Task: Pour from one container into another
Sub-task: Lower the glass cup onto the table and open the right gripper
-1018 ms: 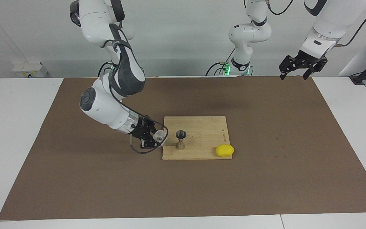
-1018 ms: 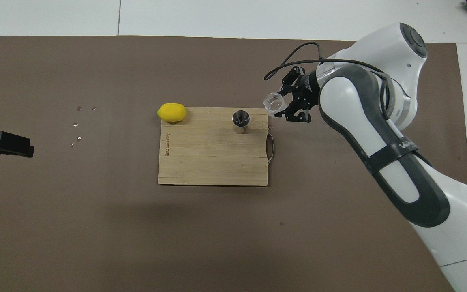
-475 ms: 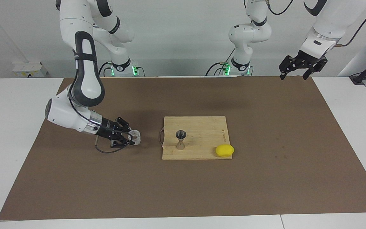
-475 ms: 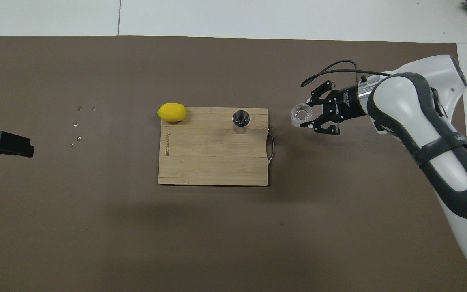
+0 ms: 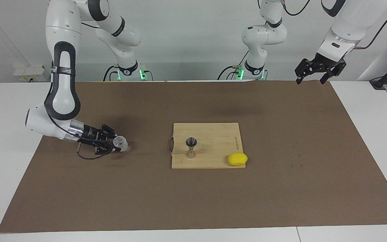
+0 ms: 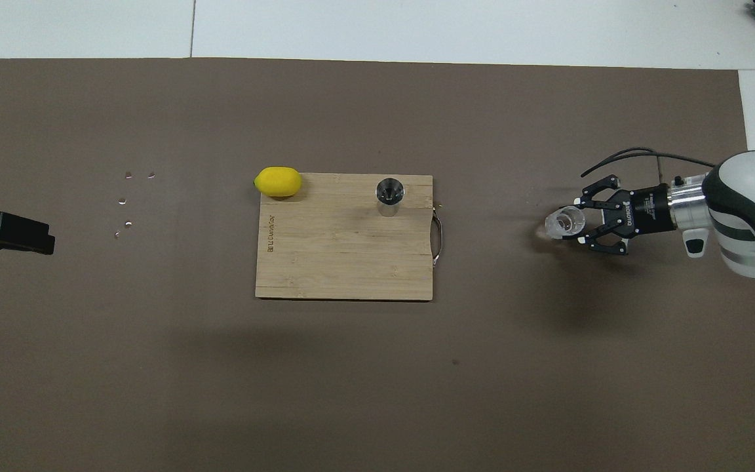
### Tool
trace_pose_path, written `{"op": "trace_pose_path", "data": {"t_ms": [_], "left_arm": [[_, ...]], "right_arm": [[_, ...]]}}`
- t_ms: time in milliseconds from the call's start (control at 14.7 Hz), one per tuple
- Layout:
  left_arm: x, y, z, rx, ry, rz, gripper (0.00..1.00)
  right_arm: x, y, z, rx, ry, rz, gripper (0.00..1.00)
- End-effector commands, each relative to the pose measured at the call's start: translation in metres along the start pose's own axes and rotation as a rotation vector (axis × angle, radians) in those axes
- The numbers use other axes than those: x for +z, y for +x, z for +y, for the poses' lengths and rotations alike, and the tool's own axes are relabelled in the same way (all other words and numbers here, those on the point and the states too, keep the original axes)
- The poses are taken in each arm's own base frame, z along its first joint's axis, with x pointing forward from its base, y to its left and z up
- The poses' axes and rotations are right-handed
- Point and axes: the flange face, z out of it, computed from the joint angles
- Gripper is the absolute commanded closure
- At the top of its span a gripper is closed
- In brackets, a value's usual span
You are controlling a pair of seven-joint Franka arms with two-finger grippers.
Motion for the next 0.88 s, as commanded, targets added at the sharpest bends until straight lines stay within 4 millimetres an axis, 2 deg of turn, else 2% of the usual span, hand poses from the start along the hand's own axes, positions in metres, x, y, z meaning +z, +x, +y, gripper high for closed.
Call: {"op": "trace_pose_path", "data": {"t_ms": [0,339,407,543,611,815], "left_arm": [[-0.001,-0.004,-0.001,0.000,0.006,-0.010,0.00],[-0.002,-0.004,-0.001,0.000,0.006,-0.008,0.00],[-0.002,-0.004,-0.001,0.000,0.005,-0.008,0.00],[-0.002,-0.004,-0.001,0.000,0.005,-0.008,0.00],[-0.002,-0.004,-0.001,0.000,0.005,-0.008,0.00],[-0.002,-0.004,-0.001,0.000,0.006,-0.008,0.00]], "right_arm": [[-0.007,0.021,0.014,-0.062,-0.001,-0.021,1.00],[-0.009,0.037,0.030,-0.076,-0.011,-0.002,0.99],[-0.008,0.040,0.032,-0.070,-0.006,0.008,0.77],[-0.009,0.044,0.032,-0.074,0.011,0.038,0.12],[-0.011,0.042,0.031,-0.085,0.004,0.050,0.00],[-0.026,0.032,0.032,-0.124,-0.010,0.099,0.00]]}}
